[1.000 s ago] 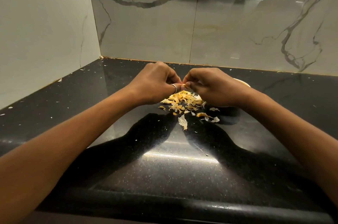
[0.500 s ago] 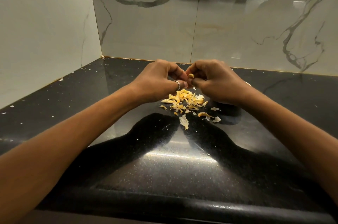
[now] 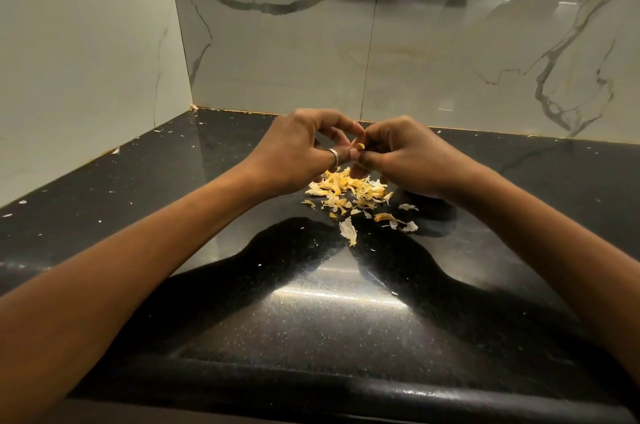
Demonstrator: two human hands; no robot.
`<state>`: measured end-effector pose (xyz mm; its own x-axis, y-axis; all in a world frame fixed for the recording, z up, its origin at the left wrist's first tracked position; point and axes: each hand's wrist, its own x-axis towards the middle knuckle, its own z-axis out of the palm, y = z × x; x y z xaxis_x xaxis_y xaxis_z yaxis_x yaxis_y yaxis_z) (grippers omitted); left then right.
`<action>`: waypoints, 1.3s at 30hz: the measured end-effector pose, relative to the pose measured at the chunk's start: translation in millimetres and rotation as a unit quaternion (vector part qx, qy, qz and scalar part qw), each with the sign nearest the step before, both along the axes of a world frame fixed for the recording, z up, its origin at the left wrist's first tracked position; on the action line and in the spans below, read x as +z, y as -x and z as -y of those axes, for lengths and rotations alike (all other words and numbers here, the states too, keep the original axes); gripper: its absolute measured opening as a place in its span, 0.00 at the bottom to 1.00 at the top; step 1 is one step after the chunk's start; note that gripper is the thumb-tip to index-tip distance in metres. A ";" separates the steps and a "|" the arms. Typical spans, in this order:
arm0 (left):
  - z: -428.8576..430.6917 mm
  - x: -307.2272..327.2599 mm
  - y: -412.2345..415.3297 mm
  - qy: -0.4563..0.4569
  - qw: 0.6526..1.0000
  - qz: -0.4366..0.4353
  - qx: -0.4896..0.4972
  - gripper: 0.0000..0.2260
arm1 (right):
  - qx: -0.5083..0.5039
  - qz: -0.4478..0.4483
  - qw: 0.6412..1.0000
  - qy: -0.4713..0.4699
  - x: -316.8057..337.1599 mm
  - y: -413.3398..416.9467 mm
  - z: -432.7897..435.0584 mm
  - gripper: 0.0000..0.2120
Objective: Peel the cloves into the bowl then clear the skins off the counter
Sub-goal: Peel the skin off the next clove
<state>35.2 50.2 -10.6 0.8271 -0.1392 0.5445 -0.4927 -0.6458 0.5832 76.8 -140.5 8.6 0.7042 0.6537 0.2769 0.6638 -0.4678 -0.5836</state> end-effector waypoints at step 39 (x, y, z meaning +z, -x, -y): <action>8.8 -10.0 2.5 -0.020 0.999 -0.019 0.019 0.11 | -0.039 0.190 0.981 0.018 -6.5 -2.0 -1.1 0.09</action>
<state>32.7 41.4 -20.6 0.8519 -0.1286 0.5077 -0.4458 -0.6867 0.5742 78.8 -139.4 2.2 0.6021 0.6166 0.5073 0.7922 -0.5408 -0.2829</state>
